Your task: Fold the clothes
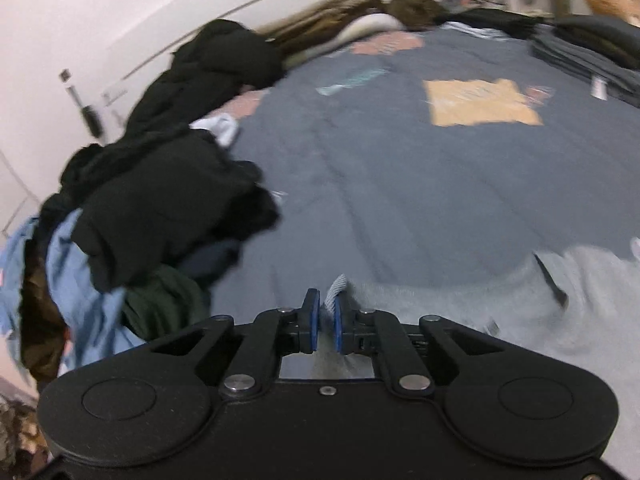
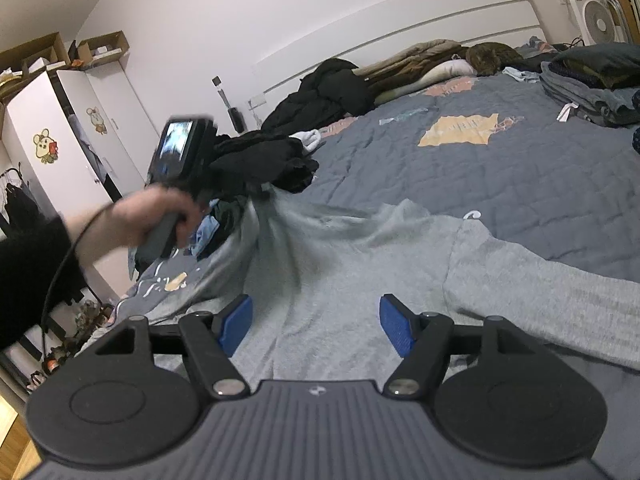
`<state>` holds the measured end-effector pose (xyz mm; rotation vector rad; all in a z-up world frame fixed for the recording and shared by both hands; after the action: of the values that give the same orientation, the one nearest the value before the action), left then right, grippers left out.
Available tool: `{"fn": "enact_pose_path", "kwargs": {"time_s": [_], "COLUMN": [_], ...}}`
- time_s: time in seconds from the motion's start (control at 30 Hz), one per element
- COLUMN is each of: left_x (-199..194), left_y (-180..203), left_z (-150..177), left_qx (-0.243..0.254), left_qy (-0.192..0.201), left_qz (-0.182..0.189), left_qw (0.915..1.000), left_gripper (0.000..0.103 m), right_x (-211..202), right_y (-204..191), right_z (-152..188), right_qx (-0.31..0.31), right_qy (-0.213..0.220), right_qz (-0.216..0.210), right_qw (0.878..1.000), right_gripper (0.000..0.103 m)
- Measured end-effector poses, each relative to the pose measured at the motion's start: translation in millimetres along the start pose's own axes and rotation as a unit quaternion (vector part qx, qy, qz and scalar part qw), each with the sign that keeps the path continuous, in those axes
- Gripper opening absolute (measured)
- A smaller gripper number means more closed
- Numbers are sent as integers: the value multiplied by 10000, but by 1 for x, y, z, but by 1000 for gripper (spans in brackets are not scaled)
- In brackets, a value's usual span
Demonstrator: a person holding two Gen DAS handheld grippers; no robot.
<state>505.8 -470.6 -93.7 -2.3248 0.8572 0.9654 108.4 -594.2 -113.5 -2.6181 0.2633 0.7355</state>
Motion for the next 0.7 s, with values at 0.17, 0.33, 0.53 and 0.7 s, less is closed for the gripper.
{"fn": "enact_pose_path", "kwargs": {"time_s": [0.17, 0.33, 0.53, 0.7], "left_x": [32, -5, -98, -157], "left_y": [-6, -11, -39, -89], "left_z": [-5, 24, 106, 196], "left_qx": [-232, -281, -325, -372], "left_qy": [-286, 22, 204, -150], "left_qz": [-178, 89, -94, -689], "left_qw": [9992, 9996, 9992, 9968], "left_gripper": [18, 39, 46, 47], "right_x": [4, 7, 6, 4], "right_y": [-1, 0, -5, -14], "right_z": [2, 4, 5, 5], "right_qx": [-92, -130, -191, -293], "right_qy": [-49, -91, -67, -34], "right_qz": [42, 93, 66, 24], "right_qw": [9999, 9998, 9998, 9996], "right_gripper": [69, 69, 69, 69]}}
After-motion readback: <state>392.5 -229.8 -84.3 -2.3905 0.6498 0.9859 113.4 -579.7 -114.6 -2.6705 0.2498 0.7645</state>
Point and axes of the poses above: each gripper's, at about its wrist camera, not at the fingertips, and x roughly the way its jaws point, y to its right, z to its underside, the point moved 1 cm from there along x, roughly the way its jaws point, and after that the axes turned 14 degrees about z, right-handed, at the moved point
